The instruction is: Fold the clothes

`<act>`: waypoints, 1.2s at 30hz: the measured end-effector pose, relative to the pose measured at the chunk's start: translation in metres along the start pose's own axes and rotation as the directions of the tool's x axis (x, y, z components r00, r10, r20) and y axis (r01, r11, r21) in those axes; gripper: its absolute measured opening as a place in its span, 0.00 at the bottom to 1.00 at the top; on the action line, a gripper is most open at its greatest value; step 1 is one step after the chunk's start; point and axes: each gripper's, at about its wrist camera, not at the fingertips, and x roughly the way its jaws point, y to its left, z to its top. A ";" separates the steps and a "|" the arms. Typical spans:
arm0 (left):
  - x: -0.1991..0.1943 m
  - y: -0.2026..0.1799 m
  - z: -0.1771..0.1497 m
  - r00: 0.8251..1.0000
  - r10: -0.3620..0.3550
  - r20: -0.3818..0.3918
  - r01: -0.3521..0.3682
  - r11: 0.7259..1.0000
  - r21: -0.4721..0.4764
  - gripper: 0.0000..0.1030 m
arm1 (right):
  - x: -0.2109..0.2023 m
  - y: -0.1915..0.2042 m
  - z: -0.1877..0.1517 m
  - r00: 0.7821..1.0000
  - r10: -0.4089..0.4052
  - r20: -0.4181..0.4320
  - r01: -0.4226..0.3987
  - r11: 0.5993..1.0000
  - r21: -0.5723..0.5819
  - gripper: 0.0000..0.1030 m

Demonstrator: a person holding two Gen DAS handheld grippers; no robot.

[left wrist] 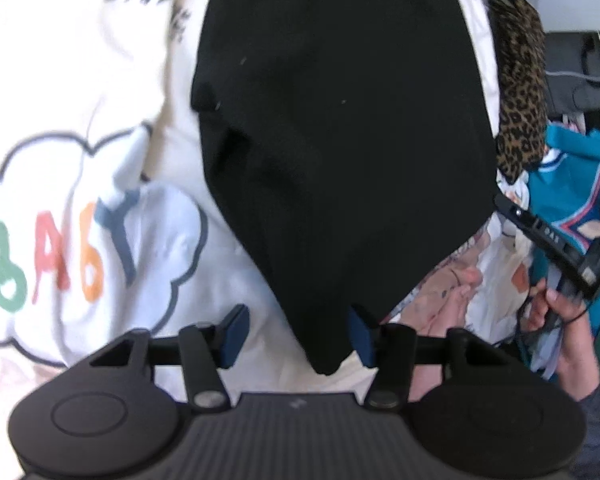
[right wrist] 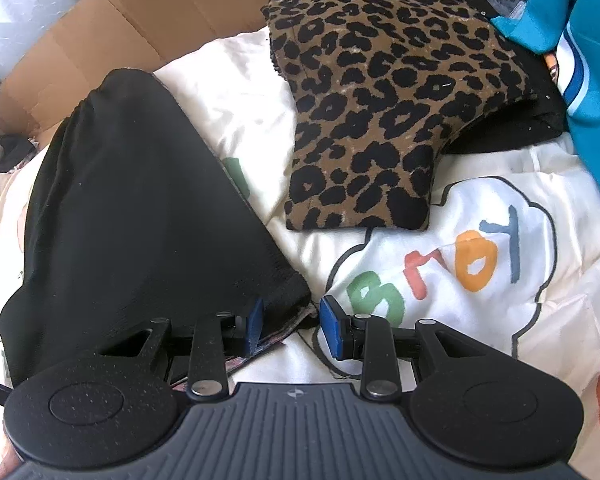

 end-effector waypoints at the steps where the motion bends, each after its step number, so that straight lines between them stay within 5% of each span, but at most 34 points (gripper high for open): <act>1: 0.001 0.001 0.001 1.000 -0.008 0.000 0.008 1.000 -0.014 0.49 | 0.001 0.001 0.000 1.000 0.004 -0.001 -0.004 1.000 0.000 0.38; 5: 0.003 0.000 -0.001 1.000 -0.026 -0.016 0.026 1.000 -0.016 0.20 | 0.000 0.001 0.001 1.000 0.031 0.006 -0.031 0.999 0.009 0.38; 15: 0.013 -0.004 -0.003 0.998 -0.049 -0.047 0.049 0.999 -0.020 0.20 | 0.003 0.000 0.001 1.000 0.028 -0.005 -0.028 1.000 0.005 0.38; 18: 0.015 -0.006 -0.004 0.997 -0.061 -0.053 0.060 0.998 -0.004 0.05 | 0.005 0.001 0.002 0.999 0.039 -0.014 -0.039 0.999 -0.010 0.38; 22: 0.018 -0.008 -0.006 0.995 -0.071 -0.069 0.072 0.997 0.008 0.04 | 0.002 0.000 0.003 0.999 0.036 -0.007 -0.036 0.999 -0.019 0.09; 27: 0.025 -0.017 -0.009 0.994 -0.075 -0.078 0.078 0.996 0.031 0.03 | -0.001 -0.002 0.006 0.999 0.035 0.004 -0.035 0.999 -0.015 0.05; 30: 0.026 -0.019 -0.010 0.994 -0.075 -0.084 0.078 0.996 0.039 0.02 | -0.001 -0.004 0.006 1.000 0.019 0.002 -0.019 1.000 -0.001 0.11; 32: 0.024 -0.018 -0.011 0.993 -0.074 -0.091 0.079 0.996 0.047 0.02 | -0.001 -0.005 0.006 1.000 0.001 0.004 -0.001 1.000 0.014 0.39; 34: 0.022 -0.016 -0.012 0.992 -0.075 -0.097 0.081 0.995 0.055 0.02 | -0.002 -0.008 0.006 1.000 -0.003 0.011 0.003 1.000 0.027 0.51; 36: 0.022 -0.015 -0.013 0.992 -0.075 -0.102 0.081 0.995 0.060 0.02 | 0.000 -0.010 0.006 1.000 0.010 0.012 -0.011 0.999 0.041 0.51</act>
